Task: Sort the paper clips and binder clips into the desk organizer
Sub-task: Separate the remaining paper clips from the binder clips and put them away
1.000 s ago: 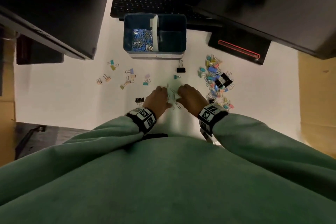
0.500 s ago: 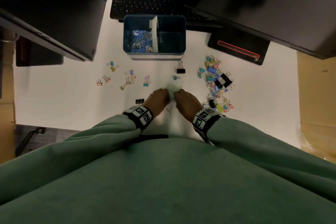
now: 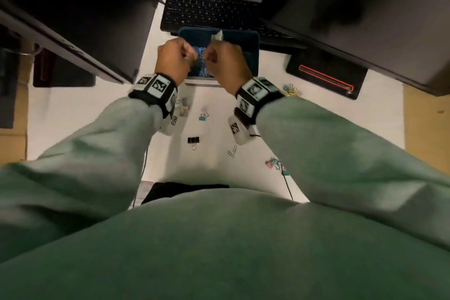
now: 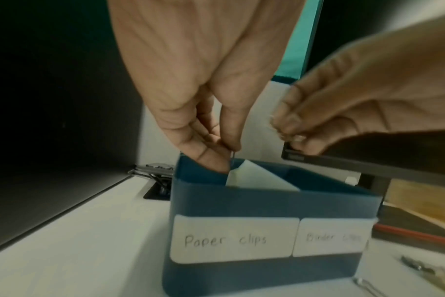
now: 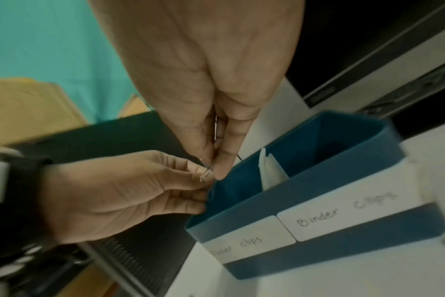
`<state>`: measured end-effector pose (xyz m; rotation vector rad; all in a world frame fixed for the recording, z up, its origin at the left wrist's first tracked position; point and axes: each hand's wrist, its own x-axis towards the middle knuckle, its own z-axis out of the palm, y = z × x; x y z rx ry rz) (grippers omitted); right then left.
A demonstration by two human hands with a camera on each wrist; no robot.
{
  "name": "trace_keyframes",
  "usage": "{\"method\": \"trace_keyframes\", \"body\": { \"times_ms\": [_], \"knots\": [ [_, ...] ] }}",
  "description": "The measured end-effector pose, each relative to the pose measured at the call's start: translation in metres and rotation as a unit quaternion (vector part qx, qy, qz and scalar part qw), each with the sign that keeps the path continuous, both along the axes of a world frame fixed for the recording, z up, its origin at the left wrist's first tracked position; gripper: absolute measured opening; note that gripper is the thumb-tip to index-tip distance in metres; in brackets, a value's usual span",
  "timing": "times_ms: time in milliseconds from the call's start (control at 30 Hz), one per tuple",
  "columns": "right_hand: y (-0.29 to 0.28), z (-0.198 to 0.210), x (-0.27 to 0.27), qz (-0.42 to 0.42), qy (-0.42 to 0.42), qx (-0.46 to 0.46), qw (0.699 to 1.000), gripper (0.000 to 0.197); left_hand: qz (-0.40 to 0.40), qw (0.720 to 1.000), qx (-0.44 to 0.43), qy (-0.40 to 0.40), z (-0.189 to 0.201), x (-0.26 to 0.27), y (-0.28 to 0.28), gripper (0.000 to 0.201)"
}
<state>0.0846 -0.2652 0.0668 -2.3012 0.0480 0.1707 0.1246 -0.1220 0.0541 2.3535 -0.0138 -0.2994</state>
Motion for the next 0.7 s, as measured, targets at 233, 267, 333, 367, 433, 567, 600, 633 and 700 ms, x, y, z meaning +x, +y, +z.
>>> {"method": "trace_keyframes", "body": {
  "times_ms": [233, 267, 333, 367, 433, 567, 600, 633, 700],
  "knots": [
    [-0.044, -0.016, -0.039, 0.063, -0.026, -0.068, 0.995, 0.008, -0.044, 0.998, 0.038, -0.022, -0.04, -0.072, -0.007, 0.01],
    [-0.058, -0.028, -0.059, 0.089, 0.006, -0.084, 0.993, 0.008, -0.079, 0.995, 0.054, 0.025, -0.05, -0.091, -0.011, 0.021],
    [-0.08, -0.055, -0.1, 0.147, 0.08, -0.131, 0.977, 0.018, -0.158, 0.977, 0.102, 0.099, -0.069, -0.122, -0.025, 0.049],
    [-0.088, -0.067, -0.115, 0.169, 0.107, -0.154, 0.968, 0.027, -0.187, 0.968, 0.12, 0.112, -0.077, -0.132, -0.034, 0.061],
    [-0.093, -0.087, -0.134, 0.194, 0.124, -0.189, 0.955, 0.042, -0.219, 0.959, 0.149, 0.101, -0.086, -0.144, -0.054, 0.073],
    [-0.081, -0.099, -0.138, 0.191, 0.069, -0.184, 0.962, 0.037, -0.237, 0.957, 0.151, 0.065, -0.097, -0.15, -0.072, 0.047],
    [-0.078, -0.102, -0.139, 0.191, 0.053, -0.183, 0.963, 0.031, -0.255, 0.952, 0.156, 0.06, -0.099, -0.151, -0.072, 0.037],
    [-0.076, -0.104, -0.14, 0.191, 0.04, -0.182, 0.964, 0.025, -0.276, 0.945, 0.167, 0.053, -0.101, -0.152, -0.072, 0.028],
    [-0.073, -0.108, -0.141, 0.198, 0.032, -0.181, 0.963, 0.017, -0.287, 0.942, 0.167, 0.046, -0.103, -0.152, -0.067, 0.017]
  ]
}}
